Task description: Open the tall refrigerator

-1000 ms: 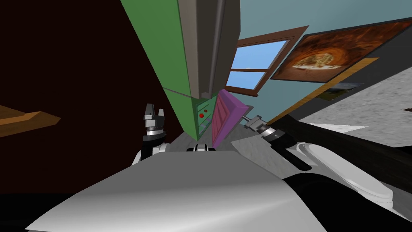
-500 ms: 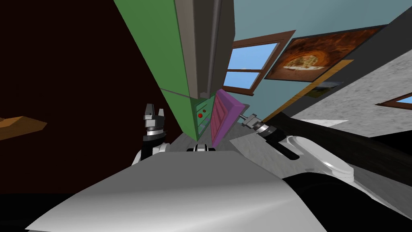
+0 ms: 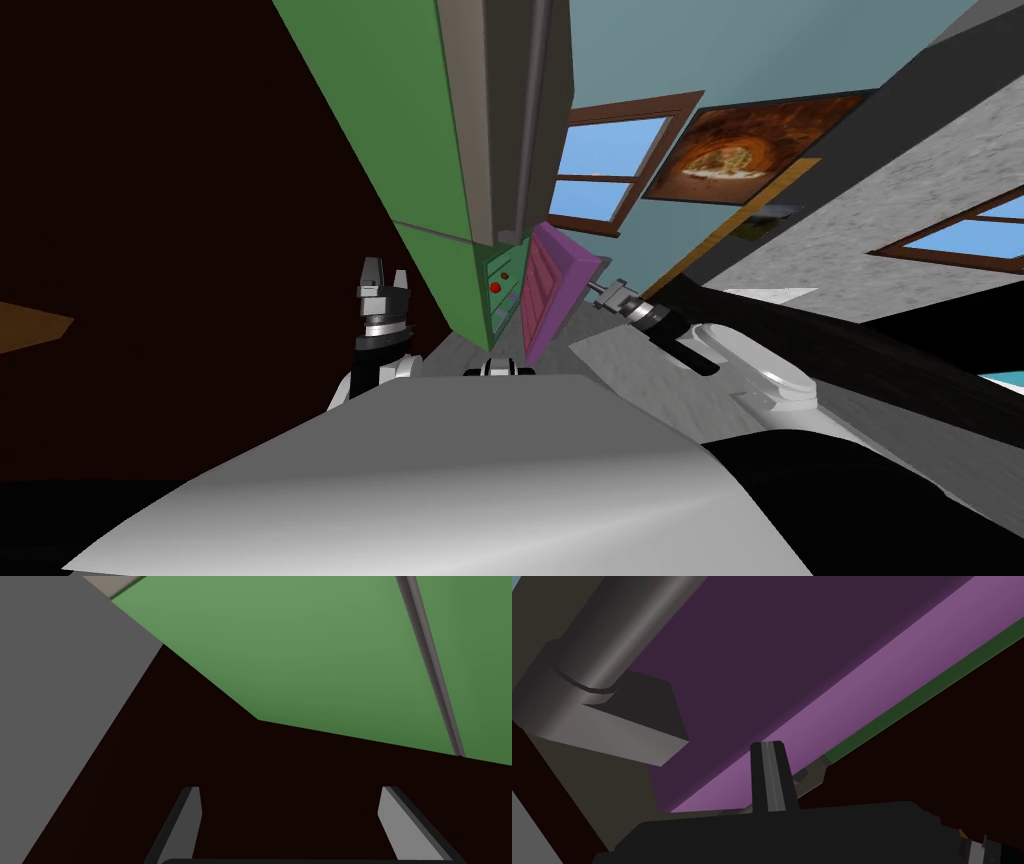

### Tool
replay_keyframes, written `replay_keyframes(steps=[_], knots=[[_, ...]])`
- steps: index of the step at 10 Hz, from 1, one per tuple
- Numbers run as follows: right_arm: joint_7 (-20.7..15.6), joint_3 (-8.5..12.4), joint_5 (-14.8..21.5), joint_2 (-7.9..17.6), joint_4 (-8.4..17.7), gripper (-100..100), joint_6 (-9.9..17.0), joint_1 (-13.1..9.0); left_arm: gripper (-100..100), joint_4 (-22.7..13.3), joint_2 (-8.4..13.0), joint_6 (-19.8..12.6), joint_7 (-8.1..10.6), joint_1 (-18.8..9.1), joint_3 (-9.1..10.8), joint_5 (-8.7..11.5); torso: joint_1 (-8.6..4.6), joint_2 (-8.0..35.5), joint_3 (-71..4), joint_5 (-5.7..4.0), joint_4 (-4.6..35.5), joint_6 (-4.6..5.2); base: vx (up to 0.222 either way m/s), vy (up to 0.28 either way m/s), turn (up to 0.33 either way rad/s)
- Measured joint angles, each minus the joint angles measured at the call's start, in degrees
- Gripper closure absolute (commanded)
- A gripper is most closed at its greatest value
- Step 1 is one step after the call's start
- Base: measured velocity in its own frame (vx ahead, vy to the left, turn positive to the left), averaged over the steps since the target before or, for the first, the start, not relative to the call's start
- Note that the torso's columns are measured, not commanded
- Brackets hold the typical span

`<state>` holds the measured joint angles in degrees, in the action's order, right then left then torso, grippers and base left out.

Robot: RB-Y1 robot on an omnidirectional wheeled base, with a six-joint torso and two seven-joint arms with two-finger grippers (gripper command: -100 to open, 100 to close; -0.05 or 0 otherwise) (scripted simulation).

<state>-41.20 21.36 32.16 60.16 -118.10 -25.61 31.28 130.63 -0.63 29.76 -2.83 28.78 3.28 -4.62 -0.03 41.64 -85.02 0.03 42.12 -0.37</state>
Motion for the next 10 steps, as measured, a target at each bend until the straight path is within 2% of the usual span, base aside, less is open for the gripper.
replay_keyframes(steps=[1,3,5,7,9,10], knots=[[-0.02,-0.19,-0.1,0.06,0.77,100,-0.38,-0.91,0,0.0,0.0,0.0,0.0,0.0,0.0,0.0,0.09,-0.04,-0.07,0.14,0.11,-0.05,-0.008,0.029,-0.17],[-1.54,-3.17,-2.24,2.54,3.95,100,-1.26,-4.35,0,0.0,0.0,0.0,0.0,0.0,0.0,0.0,0.21,-0.1,-0.01,-0.04,-0.15,0.01,0.0,0.039,-0.082],[-1.81,-4.22,-2.53,2.91,5.59,100,-1.95,-6.48,0,0.0,0.0,0.0,0.0,0.0,0.0,0.0,0.25,-0.19,-0.18,0.2,0.09,-0.21,-0.014,0.023,-0.084],[-3.35,-6.75,-4.73,5.27,8.5,100,-2.95,-9.27,0,0.0,0.0,0.0,0.0,0.0,0.0,0.0,0.27,-0.09,-0.01,0.0,-0.14,-0.01,-0.003,0.043,-0.078],[-3.94,-8.88,-4.78,5.33,10.78,100,-3.59,-12.41,0,0.0,0.0,0.0,0.0,0.0,0.0,0.0,0.25,-0.33,-0.26,0.18,0.02,-0.29,-0.018,0.023,-0.079],[-4.71,-10.51,-6.19,6.94,12.46,100,-4.19,-14.21,0,0.0,0.0,0.0,0.0,0.01,0.0,0.0,0.37,-0.26,-0.19,0.14,-0.07,-0.06,-0.005,0.052,-0.138]])
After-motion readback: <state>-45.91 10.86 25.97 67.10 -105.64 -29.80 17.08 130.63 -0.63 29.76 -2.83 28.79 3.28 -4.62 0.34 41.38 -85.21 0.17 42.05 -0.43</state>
